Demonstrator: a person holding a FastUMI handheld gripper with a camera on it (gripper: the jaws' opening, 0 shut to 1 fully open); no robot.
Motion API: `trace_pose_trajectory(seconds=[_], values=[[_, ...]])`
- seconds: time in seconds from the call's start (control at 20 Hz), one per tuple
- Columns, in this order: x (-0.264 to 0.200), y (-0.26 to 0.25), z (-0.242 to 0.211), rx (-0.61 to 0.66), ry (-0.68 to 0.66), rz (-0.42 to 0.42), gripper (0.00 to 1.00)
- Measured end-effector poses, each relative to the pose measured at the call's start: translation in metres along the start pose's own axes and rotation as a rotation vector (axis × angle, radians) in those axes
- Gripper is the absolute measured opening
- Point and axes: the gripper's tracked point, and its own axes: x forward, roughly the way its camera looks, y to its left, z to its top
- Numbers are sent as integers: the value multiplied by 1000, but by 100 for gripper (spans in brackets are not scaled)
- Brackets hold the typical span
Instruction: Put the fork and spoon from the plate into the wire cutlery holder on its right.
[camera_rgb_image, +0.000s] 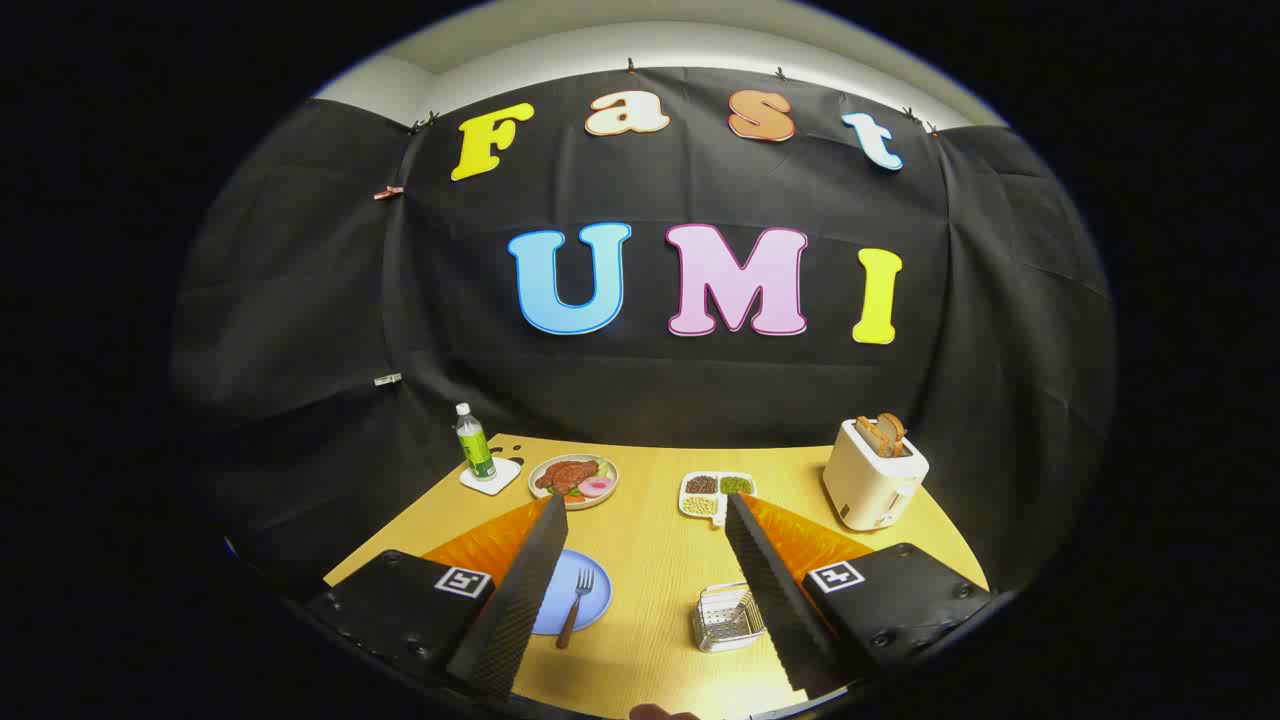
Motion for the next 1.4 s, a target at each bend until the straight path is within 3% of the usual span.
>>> trace_pose_trajectory(seconds=[0.85,1.4], values=[[-5,-25,-8,36,16,-59,99],[10,-15,-27,47,105,-26,99]])
